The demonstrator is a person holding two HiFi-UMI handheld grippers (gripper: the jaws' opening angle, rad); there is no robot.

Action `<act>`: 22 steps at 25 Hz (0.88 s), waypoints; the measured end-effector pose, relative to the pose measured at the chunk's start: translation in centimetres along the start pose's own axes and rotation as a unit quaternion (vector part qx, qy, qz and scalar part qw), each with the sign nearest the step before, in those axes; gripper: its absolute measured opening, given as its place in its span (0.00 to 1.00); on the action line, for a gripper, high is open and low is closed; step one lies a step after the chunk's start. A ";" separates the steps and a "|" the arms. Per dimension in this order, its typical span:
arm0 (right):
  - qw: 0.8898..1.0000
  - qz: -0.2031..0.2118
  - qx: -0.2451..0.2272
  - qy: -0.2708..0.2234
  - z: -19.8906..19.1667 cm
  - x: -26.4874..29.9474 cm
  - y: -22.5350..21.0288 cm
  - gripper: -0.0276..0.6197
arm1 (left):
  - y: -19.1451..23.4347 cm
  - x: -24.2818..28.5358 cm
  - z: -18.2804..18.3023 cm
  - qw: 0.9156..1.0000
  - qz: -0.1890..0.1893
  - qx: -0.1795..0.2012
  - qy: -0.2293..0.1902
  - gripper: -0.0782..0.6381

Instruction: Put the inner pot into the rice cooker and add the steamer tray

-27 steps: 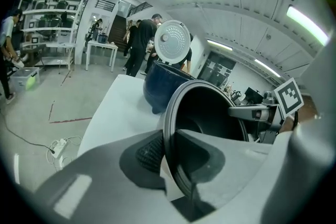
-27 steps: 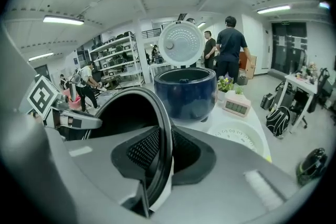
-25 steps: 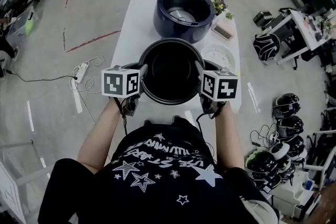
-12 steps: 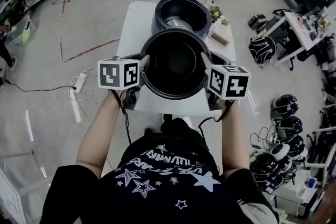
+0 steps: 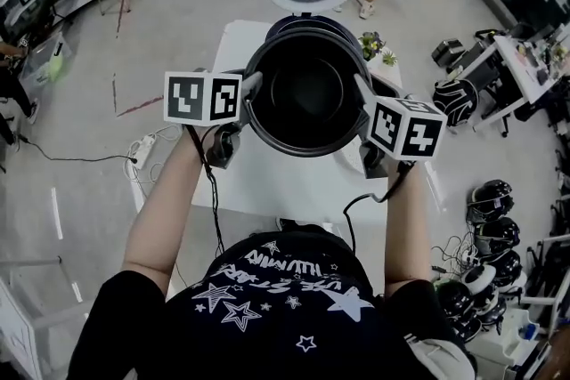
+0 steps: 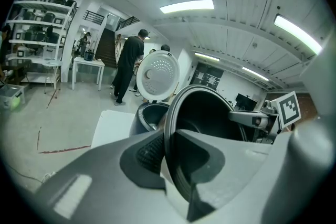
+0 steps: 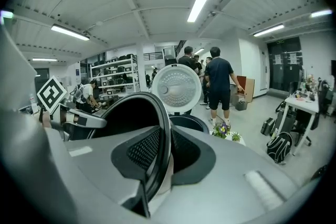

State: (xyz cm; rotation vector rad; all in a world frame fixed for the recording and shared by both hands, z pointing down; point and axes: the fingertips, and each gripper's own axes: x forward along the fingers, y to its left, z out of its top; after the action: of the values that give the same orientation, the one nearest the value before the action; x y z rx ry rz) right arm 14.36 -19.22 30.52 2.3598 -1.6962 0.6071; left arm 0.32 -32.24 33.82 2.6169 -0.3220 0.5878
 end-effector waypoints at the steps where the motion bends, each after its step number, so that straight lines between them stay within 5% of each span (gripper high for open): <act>1: 1.000 0.003 -0.001 -0.003 0.8 0.4 -0.3 0.17 | 0.1 0.3 0.9 1.000 0.001 0.002 -0.003 0.19; 7: 0.999 0.024 -0.001 -0.022 5.3 3.1 -2.2 0.17 | 0.6 2.2 6.3 1.000 0.004 0.009 -0.012 0.19; 14: 0.998 0.050 0.001 -0.028 7.8 5.6 -3.7 0.18 | 1.5 4.3 8.5 0.999 -0.016 -0.029 -0.015 0.19; 22: 0.997 0.072 0.005 -0.038 10.5 7.8 -6.0 0.18 | 1.1 6.5 11.1 1.000 -0.001 -0.026 -0.014 0.19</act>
State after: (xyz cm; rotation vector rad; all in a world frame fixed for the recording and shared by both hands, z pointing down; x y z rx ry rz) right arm 24.40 -27.83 24.89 2.3098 -1.9127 0.5575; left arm 9.62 -39.12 28.13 2.5766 -0.3379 0.5346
